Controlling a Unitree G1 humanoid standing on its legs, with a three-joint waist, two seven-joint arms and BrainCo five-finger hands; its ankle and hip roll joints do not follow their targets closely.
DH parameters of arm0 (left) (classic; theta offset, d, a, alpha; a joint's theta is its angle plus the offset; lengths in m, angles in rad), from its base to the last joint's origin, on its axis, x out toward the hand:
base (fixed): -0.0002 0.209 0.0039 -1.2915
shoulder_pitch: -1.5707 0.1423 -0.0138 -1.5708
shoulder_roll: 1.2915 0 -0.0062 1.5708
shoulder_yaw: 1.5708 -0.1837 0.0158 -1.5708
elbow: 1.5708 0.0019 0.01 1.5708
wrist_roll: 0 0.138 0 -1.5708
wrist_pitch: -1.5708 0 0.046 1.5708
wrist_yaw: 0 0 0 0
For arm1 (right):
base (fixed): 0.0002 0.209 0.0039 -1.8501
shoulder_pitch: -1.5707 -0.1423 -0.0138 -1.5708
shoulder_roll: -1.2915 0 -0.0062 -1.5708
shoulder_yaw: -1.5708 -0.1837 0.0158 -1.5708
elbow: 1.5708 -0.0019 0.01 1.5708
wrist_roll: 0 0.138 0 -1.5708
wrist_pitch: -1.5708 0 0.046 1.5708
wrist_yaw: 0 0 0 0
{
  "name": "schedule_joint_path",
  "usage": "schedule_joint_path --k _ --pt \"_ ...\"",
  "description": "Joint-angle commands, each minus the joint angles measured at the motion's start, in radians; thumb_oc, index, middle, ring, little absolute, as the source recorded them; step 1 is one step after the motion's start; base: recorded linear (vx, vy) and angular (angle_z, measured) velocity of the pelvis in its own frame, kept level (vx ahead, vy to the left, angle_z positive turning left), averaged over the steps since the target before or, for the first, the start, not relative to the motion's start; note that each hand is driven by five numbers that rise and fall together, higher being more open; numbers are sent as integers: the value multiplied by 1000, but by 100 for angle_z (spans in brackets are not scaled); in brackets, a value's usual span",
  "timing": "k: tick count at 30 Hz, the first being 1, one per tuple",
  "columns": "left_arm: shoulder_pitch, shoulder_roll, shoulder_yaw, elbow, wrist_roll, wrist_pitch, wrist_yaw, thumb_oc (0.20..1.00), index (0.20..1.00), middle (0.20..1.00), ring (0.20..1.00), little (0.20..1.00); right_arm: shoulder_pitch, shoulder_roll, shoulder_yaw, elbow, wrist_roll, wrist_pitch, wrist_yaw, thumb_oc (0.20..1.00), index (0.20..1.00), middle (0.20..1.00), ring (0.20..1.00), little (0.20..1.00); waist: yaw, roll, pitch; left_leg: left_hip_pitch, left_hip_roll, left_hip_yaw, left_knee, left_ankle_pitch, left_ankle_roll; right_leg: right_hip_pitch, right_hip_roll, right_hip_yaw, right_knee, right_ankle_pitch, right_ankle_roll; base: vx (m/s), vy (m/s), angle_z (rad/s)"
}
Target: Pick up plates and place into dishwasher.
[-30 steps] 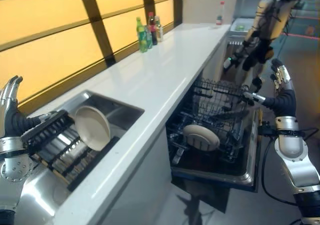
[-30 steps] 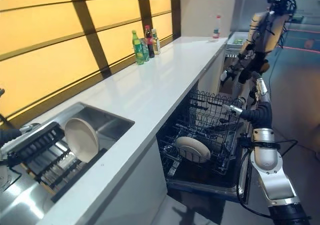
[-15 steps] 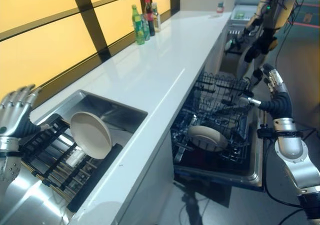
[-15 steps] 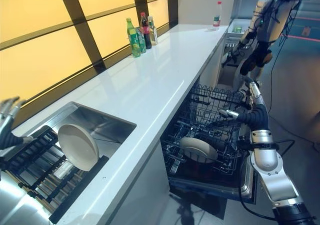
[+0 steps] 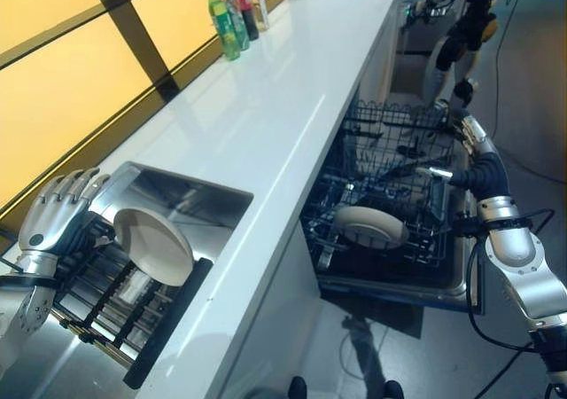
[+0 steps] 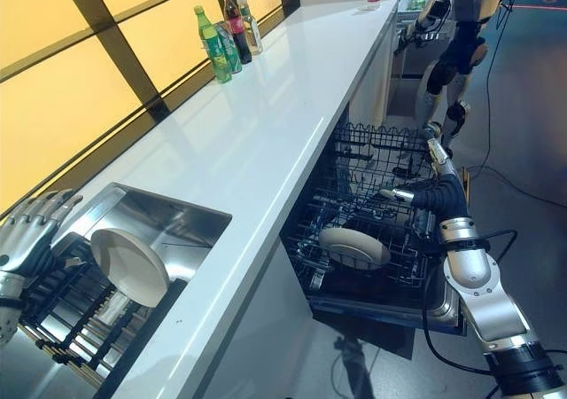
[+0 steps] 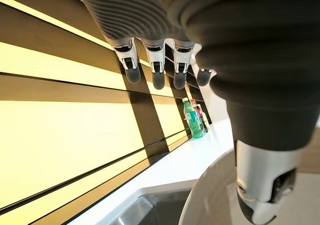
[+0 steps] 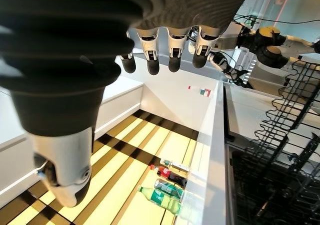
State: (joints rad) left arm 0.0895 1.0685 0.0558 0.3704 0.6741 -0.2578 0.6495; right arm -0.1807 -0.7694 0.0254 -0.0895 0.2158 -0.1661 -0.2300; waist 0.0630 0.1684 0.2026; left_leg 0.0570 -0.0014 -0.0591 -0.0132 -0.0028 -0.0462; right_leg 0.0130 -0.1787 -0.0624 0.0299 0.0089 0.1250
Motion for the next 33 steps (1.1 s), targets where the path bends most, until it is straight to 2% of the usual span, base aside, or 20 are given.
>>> schedule_joint_path --k 1,5,8,9,12,16,24,33 --pt "-45 26 10 17 -25 55 91 1000 1000 1000 1000 1000 -91 -82 7 -19 -13 -21 3 1000 1000 1000 1000 1000 -8 1 -15 -97 15 7 66 3 -23 -110 -90 -8 194 -101 23 6 74 -1" --pt "-84 9 -23 20 -35 52 100 1000 1000 1000 1000 1000 -127 -89 19 -7 -16 -10 -2 1000 1000 1000 1000 1000 -16 3 2 -106 12 12 65 5 -21 -133 -96 1 208 -101 27 -17 72 -2" --pt "-128 4 -71 21 -46 -8 43 1000 1000 1000 1000 1000 -164 -92 32 -5 -26 5 -1 1000 1000 1000 1000 1000 -26 9 19 -120 10 19 67 6 -18 -161 -99 13 220 -98 30 -47 81 -6" --pt "-134 8 -89 6 -55 -41 -6 1000 1000 1000 1000 1000 -173 -95 33 -7 -28 8 -1 1000 1000 1000 1000 1000 -29 12 25 -125 9 20 67 6 -18 -170 -99 18 222 -95 31 -51 74 -12" --pt "-140 16 -125 -28 -90 -79 -77 1000 1000 1000 1000 1000 -191 -108 41 -8 -30 11 -1 1000 1000 1000 1000 1000 -36 21 40 -131 4 24 67 8 -14 -186 -99 31 227 -89 35 -39 81 -18" --pt "-155 28 -146 -14 -141 -120 -108 1000 1000 1000 1000 1000 -189 -134 41 -8 -22 6 10 1000 1000 1000 1000 1000 -50 31 50 -127 -2 36 68 5 -11 -191 -104 43 229 -87 39 20 100 -11" --pt "-229 28 -223 4 -149 -135 -158 1000 1000 1000 1000 1000 -254 -151 64 3 -30 37 10 1000 1000 1000 1000 1000 -61 38 79 -141 -11 48 78 4 -9 -218 -116 52 240 -78 43 -15 59 -1" --pt "-244 36 -271 12 -182 -124 -280 1000 1000 1000 1000 1000 -277 -161 71 -5 -37 56 6 1000 1000 1000 1000 1000 -58 44 90 -142 -19 48 70 7 -5 -217 -128 47 227 -67 51 -16 25 -3"
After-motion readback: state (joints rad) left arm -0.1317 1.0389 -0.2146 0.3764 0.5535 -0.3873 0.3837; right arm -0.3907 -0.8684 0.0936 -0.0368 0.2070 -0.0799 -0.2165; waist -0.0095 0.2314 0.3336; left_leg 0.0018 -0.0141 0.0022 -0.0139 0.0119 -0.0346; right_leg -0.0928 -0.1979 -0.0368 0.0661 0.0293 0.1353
